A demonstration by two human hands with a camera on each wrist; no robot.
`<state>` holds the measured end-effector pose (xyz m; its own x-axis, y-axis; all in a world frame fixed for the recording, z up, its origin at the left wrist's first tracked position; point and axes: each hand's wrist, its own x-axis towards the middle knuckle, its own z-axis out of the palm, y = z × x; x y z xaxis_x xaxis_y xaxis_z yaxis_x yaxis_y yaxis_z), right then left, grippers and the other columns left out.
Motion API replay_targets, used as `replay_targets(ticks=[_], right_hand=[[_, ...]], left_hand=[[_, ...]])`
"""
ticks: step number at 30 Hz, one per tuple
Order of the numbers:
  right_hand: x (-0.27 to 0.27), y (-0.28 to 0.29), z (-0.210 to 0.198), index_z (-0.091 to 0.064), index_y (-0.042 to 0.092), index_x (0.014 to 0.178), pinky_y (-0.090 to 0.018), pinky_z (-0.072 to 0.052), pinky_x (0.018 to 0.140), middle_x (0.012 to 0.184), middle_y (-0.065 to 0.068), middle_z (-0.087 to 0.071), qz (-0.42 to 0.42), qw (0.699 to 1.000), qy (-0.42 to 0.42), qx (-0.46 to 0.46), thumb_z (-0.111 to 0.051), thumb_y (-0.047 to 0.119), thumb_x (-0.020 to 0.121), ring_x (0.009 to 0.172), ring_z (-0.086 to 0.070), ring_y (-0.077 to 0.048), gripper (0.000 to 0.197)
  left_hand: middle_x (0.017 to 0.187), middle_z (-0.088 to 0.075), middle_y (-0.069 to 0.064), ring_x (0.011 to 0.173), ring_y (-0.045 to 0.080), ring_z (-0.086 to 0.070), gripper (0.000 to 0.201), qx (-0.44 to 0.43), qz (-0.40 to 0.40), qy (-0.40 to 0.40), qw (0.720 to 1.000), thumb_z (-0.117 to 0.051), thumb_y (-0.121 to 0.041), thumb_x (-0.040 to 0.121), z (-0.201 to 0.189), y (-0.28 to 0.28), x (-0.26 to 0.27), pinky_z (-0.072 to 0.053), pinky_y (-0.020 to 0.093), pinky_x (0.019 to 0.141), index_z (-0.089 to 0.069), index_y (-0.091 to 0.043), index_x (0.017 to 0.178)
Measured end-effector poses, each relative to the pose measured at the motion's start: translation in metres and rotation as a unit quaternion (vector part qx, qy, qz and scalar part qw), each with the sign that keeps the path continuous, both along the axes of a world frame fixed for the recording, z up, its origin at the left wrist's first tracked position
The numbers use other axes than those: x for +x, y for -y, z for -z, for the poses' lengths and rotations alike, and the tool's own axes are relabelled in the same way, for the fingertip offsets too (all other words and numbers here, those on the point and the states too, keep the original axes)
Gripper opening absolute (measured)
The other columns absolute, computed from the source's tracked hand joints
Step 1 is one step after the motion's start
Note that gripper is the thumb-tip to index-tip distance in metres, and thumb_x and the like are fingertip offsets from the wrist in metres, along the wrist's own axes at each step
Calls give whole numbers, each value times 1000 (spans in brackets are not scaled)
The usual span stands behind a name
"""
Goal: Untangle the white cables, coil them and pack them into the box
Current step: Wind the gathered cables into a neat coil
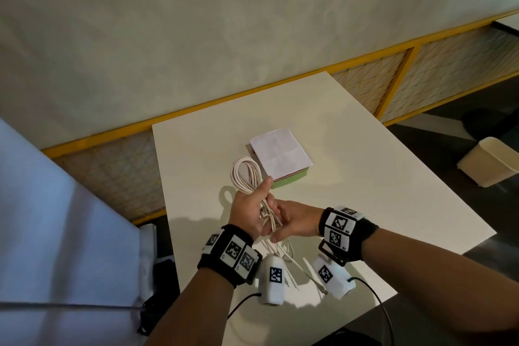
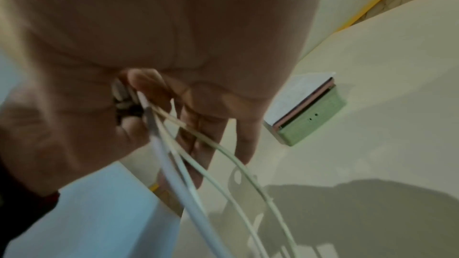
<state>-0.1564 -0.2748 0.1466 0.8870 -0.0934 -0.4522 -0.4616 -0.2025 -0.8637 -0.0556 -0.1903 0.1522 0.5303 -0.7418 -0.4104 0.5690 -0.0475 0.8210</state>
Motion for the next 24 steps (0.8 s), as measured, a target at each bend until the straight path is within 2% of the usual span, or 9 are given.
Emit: replay_targets(ticks=[3, 5, 7, 9, 13, 15, 18, 21, 24], right_hand=[[-2, 3, 3, -58, 20, 88, -24, -49, 86, 66, 2, -70, -14, 999, -18, -33, -64, 13, 83, 72, -66, -13, 10], [-7, 4, 9, -58, 21, 88, -17, -48, 75, 48, 9, -62, -42, 996, -51, -67, -57, 16, 88, 57, -62, -7, 6], [-16, 8, 19, -60, 18, 94, -22, -48, 70, 51, 7, -59, -52, 989, -92, -103, -53, 18, 90, 49, -59, -6, 9], [-26, 15, 27, -60, 17, 88, -28, -48, 66, 56, 1, -56, -22, 983, -114, -144, -50, 23, 91, 45, -55, -8, 12], [-33, 25, 24, -56, 23, 73, -25, -46, 50, 59, 4, -49, 81, 975, -97, -185, -49, 24, 92, 49, -53, -15, 20], [-31, 27, 16, -61, 15, 83, -27, -46, 53, 67, 5, -50, 110, 966, -76, -223, -49, 23, 92, 60, -52, -18, 17], [-25, 28, 4, -63, 9, 90, -30, -40, 70, 85, -9, -65, 142, 945, -38, -291, -51, 24, 91, 79, -54, -25, 19], [-14, 17, -14, -59, 12, 79, -27, -33, 64, 79, -8, -59, 155, 940, 0, -303, -51, 20, 89, 76, -50, -23, 15], [-3, 6, -30, -53, 18, 72, -12, -34, 55, 69, 2, -52, 156, 947, 53, -275, -52, 14, 87, 65, -46, -14, 16]], left_hand=[[44, -47, 3, 39, 17, -47, 31, -19, 11, -13, 1000, -70, -26, 73, -4, -1, 3, -41, 24, 44, -53, -10, 52], [45, -48, 2, 41, 16, -48, 27, -31, 12, -12, 999, -64, -23, 81, -6, -3, 8, -46, 28, 49, -60, -12, 57], [45, -49, 2, 42, 16, -49, 17, -52, 5, -10, 999, -59, -18, 85, -8, -7, 18, -53, 35, 60, -67, -10, 73], [46, -52, 5, 45, 17, -51, 11, -41, -4, 26, 999, -62, -14, 87, -6, -11, 31, -55, 39, 68, -66, -5, 83], [52, -56, 9, 51, 24, -50, 13, 10, -27, 92, 995, -68, -14, 82, 11, -23, 50, -41, 45, 74, -66, -3, 88], [48, -54, 7, 53, 25, -48, 12, 54, -35, 117, 991, -66, -13, 86, 20, -26, 49, -40, 43, 72, -67, -8, 74], [44, -53, 7, 50, 25, -46, 36, 116, -33, 139, 983, -68, -17, 85, 33, -26, 43, -37, 34, 59, -60, -14, 50], [43, -54, 7, 40, 17, -49, 39, 143, 6, 180, 973, -67, -24, 86, 35, -26, 30, -40, 22, 49, -58, -9, 52], [45, -55, 7, 38, 14, -49, 37, 129, 37, 192, 972, -72, -33, 79, 40, -28, 19, -39, 21, 46, -59, -6, 57]])
